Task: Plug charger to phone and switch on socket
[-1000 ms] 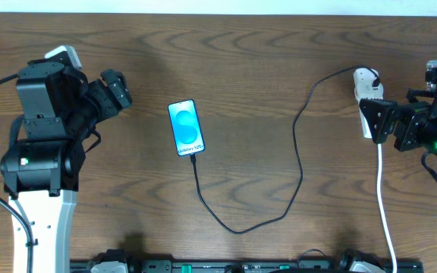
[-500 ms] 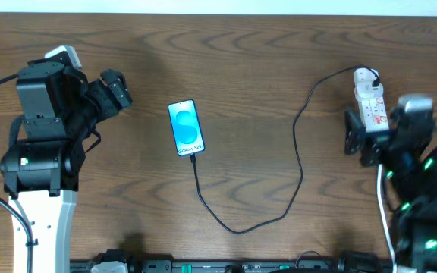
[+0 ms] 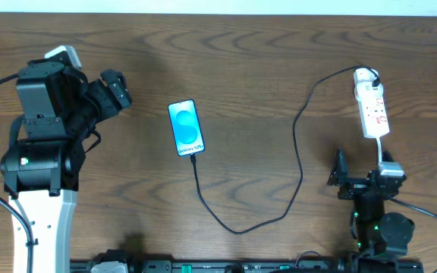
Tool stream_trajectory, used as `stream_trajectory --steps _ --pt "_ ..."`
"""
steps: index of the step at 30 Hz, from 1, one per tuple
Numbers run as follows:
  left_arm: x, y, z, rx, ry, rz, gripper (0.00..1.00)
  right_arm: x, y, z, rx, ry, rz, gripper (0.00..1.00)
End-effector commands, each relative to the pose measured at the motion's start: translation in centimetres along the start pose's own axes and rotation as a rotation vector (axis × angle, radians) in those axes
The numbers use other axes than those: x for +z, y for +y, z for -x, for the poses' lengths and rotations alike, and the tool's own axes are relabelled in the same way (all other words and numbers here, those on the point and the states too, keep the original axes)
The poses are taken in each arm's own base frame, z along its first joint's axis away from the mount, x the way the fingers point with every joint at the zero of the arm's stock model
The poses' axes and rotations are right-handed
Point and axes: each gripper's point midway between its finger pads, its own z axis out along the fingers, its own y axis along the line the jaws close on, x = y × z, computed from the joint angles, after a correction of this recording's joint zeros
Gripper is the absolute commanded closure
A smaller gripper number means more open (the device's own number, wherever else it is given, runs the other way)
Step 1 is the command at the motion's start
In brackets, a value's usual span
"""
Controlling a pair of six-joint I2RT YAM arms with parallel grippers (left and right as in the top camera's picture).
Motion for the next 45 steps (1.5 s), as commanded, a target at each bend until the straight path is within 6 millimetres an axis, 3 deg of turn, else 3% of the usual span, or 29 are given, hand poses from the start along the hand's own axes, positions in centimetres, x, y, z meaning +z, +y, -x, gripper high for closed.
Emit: stream_trajectory --steps 1,35,40,45 --pt "0.1 0.4 0.1 0.0 -0.007 0.02 0.07 -0.2 -0.2 -1.0 0.028 -0.008 -0.014 0.01" --pt "0.0 0.5 0.0 0.004 -0.003 0.023 0.07 -0.2 -0.5 -1.6 0.029 0.015 -0.031 0.01" --pt "-0.7 2.8 -2.0 0.015 -0.01 0.104 0.07 -0.2 -0.5 -1.6 0.029 0.015 -0.031 0.01" --pt "-0.7 3.9 -4.7 0.109 -0.163 0.044 0.07 -0.2 -0.5 -1.6 0.029 0.015 -0.031 0.01"
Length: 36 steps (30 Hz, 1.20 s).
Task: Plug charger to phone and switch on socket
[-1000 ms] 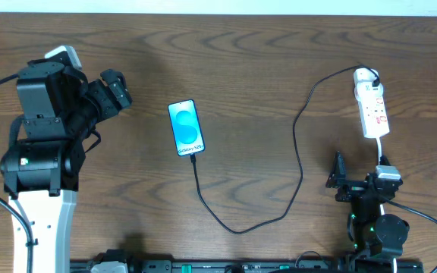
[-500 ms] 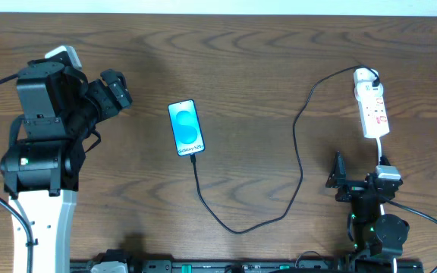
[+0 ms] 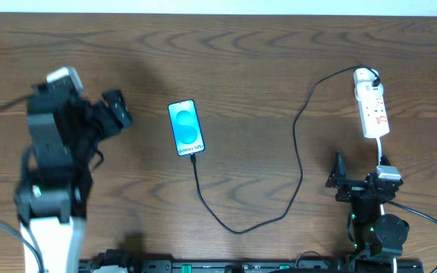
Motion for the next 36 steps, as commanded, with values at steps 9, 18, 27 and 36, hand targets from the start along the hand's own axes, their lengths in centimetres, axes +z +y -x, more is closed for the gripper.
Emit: stream_trajectory --steps 9,18,27,36 --pt "-0.5 3.4 -8.4 0.223 -0.334 -0.113 0.06 0.0 0.0 0.0 0.012 -0.002 -0.002 0.01" --pt "0.4 5.5 -12.3 0.35 -0.4 -0.078 0.07 0.0 0.0 0.0 0.012 -0.002 -0.002 0.01" --pt "1.4 6.9 -14.4 0.349 -0.39 -0.042 0.06 0.0 0.0 0.0 0.012 -0.002 -0.002 0.01" --pt "1.0 6.0 -14.1 0.35 -0.416 -0.078 0.06 0.0 0.0 0.0 0.012 -0.002 -0.002 0.01"
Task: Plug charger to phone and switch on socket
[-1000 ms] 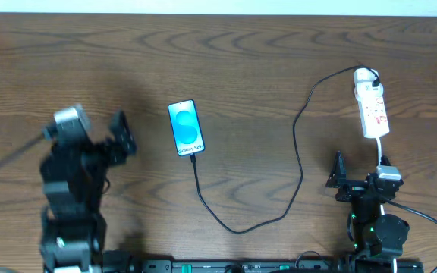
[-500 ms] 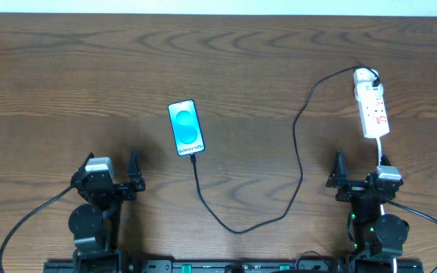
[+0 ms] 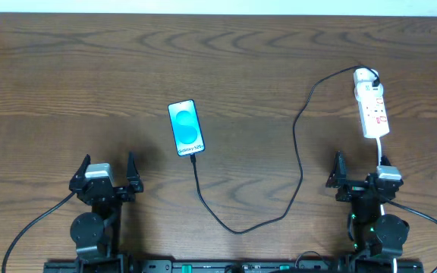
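In the overhead view the phone (image 3: 186, 127) lies face up at mid-table, its screen lit blue. A black charger cable (image 3: 237, 230) runs from the phone's near end, loops toward the front edge, then climbs to a plug at the far end of the white power strip (image 3: 372, 106). My left gripper (image 3: 106, 170) is folded back at the front left, open and holding nothing, well clear of the phone. My right gripper (image 3: 361, 168) is at the front right, just below the power strip, its fingers also spread and open. The strip's switch state is too small to read.
The brown wooden table (image 3: 67, 68) carries nothing else. The strip's white lead (image 3: 381, 149) runs down past my right gripper toward the front edge. A black rail (image 3: 218, 267) with both arm bases lines the front edge.
My left arm was raised and blurred at the left, its gripper near the phone's height. It is now folded down at the front edge. Phone, cable, strip and right arm are as before.
At first my left arm stood tall at the left, its gripper pointing toward the phone, with the cable at the phone's near end. Later the arm was a little nearer the front edge and blurred. Now it rests folded, while the right arm has stayed folded throughout.
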Tool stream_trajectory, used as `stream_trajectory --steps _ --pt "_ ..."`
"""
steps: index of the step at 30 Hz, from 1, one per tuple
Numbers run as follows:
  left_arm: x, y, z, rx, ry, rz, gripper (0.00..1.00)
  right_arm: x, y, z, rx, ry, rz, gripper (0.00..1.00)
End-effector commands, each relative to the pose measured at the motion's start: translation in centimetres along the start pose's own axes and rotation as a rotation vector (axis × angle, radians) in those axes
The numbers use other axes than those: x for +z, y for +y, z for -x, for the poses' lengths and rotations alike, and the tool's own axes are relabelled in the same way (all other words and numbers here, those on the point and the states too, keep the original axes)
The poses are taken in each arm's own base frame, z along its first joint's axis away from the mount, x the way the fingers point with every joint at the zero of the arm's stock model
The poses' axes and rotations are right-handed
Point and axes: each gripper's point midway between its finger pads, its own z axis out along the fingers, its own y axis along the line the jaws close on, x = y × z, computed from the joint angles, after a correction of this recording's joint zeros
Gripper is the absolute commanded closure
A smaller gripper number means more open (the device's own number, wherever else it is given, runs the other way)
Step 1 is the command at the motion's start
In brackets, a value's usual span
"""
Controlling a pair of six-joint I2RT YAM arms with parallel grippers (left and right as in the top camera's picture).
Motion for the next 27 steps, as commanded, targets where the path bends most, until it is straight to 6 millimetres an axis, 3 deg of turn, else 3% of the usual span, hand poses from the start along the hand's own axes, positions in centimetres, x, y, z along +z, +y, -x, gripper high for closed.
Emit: stream_trajectory --steps 1,27 --pt "0.11 -0.63 -1.49 0.007 0.039 -0.026 0.07 -0.02 0.03 -0.03 0.009 -0.001 -0.001 0.01" --pt "0.11 -1.12 -1.57 0.01 0.043 -0.046 0.06 -0.02 0.02 -0.03 0.009 -0.001 -0.001 0.01"
